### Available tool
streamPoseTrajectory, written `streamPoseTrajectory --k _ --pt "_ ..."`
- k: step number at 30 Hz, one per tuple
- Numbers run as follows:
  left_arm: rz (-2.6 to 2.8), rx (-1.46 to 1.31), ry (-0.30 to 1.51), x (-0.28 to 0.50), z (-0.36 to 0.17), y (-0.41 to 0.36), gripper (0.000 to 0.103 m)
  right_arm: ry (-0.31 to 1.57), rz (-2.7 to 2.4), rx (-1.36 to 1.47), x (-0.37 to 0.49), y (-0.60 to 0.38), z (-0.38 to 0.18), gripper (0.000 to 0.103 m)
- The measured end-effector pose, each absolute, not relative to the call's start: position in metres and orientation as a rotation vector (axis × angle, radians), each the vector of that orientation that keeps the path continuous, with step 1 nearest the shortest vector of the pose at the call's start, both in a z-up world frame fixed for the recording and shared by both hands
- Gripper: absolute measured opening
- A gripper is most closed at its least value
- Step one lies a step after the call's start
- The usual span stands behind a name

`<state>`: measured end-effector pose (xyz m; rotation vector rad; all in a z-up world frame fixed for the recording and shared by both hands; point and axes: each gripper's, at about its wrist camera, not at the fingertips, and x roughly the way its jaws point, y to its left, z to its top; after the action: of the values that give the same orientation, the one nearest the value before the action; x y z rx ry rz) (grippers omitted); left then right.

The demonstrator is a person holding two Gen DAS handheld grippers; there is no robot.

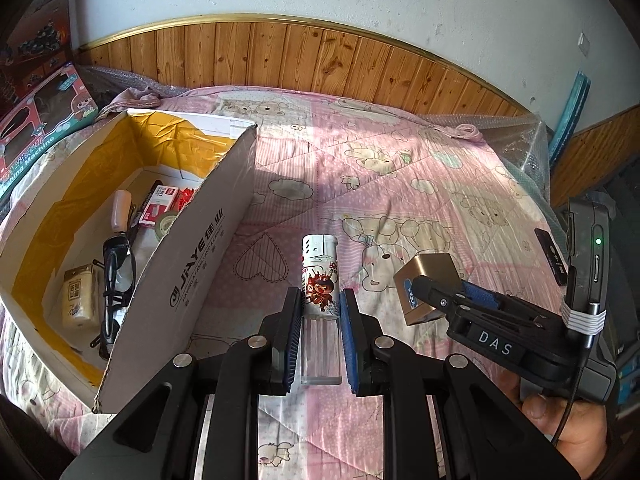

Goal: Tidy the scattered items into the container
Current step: 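Lift the lighter and tan box and carry both toward the cardboard box, then bring the lighter and tan box over the box opening with both tools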

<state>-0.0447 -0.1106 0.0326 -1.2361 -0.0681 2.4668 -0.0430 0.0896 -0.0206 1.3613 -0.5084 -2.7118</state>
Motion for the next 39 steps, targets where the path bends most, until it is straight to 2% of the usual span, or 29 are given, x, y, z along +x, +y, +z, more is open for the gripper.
streamPoseTrajectory --k 39 --pt "2.527 -1.121 -0.186 0.000 0.074 -0.184 0.020 -0.393 -2.677 1.226 0.013 -0.007 0.031 0.053"
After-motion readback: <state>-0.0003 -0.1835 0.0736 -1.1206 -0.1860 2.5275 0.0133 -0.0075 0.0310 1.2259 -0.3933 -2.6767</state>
